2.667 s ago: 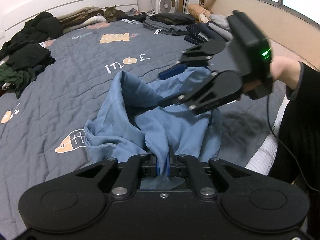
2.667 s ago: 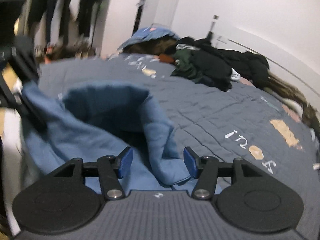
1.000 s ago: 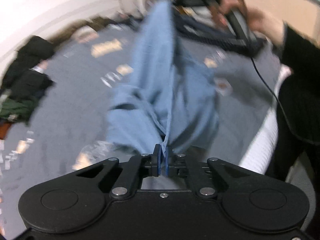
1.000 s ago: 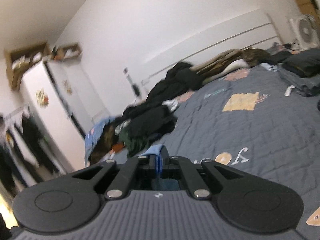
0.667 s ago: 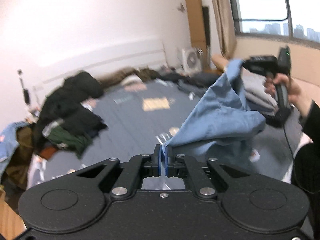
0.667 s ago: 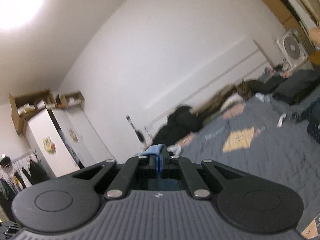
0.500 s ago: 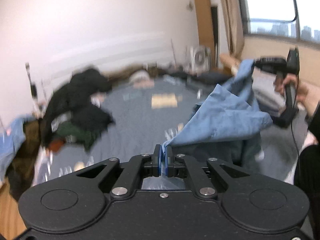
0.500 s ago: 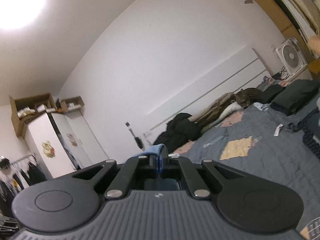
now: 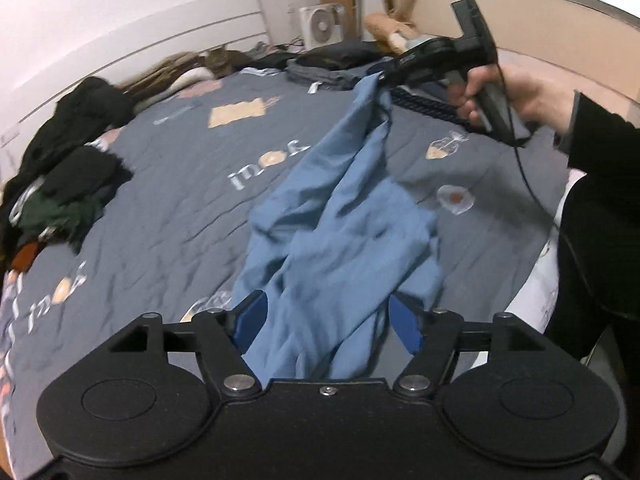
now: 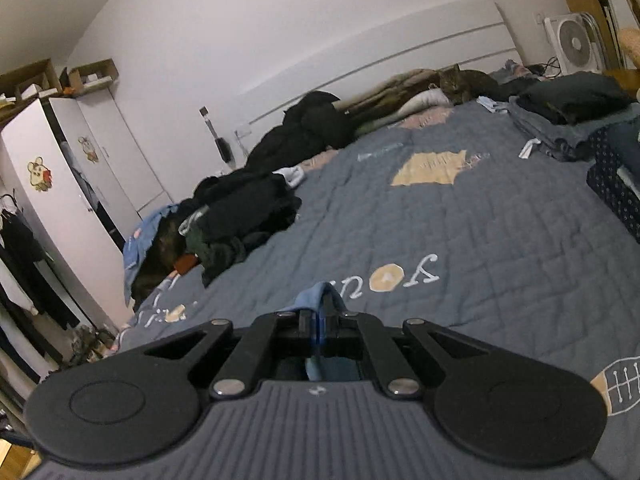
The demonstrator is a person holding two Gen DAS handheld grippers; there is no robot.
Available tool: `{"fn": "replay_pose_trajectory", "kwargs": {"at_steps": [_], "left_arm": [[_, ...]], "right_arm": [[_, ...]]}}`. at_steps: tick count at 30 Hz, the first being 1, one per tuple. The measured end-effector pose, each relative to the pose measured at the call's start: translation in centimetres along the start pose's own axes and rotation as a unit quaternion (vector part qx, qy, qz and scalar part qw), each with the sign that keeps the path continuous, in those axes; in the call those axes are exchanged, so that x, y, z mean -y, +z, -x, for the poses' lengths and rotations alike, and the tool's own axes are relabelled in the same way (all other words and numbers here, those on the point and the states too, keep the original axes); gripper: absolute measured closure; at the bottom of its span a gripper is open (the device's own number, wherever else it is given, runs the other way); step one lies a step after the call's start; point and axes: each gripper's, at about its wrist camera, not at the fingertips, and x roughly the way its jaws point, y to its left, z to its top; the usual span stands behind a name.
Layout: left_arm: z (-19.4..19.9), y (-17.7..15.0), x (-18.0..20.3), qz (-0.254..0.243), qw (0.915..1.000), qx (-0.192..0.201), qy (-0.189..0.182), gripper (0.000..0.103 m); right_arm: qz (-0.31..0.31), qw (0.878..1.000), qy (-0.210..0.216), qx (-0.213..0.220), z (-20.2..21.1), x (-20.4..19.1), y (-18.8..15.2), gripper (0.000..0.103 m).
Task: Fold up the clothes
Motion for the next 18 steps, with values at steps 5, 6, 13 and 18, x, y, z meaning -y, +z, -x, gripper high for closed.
{"fn": "replay_pose_trajectory", "kwargs": {"at_steps": [5,6,13,18], "left_arm": [[-4.3,1.3,-1.7,0.038,0.9989,-0.004,-0.027,0.037],[-5.3,1.5,-2.2,0.045,0.9986,-0.009,-0.028,0.037],[-11.4,2.6,-4.2,0.062,0.9959,-0.056,-0.034,0.037],[-14.2,2.3,-5.0,0.088,0.9896,-0.097,-0.059,0.045]], "right_arm": [[-0.002,1.0,0.005,-0.001,0.5,0.2,-0.7,0.102],[-0.001,1.0,0.004,-0.002,0.5,0.2,-0.8,0.102],[-0.016,1.0,0.004,-0.014,-0.1,1.4,-1.3,0.101],[-0.024,0.999,0.022,-0.021,-0.5,1.8,-1.5,0.101]]}}
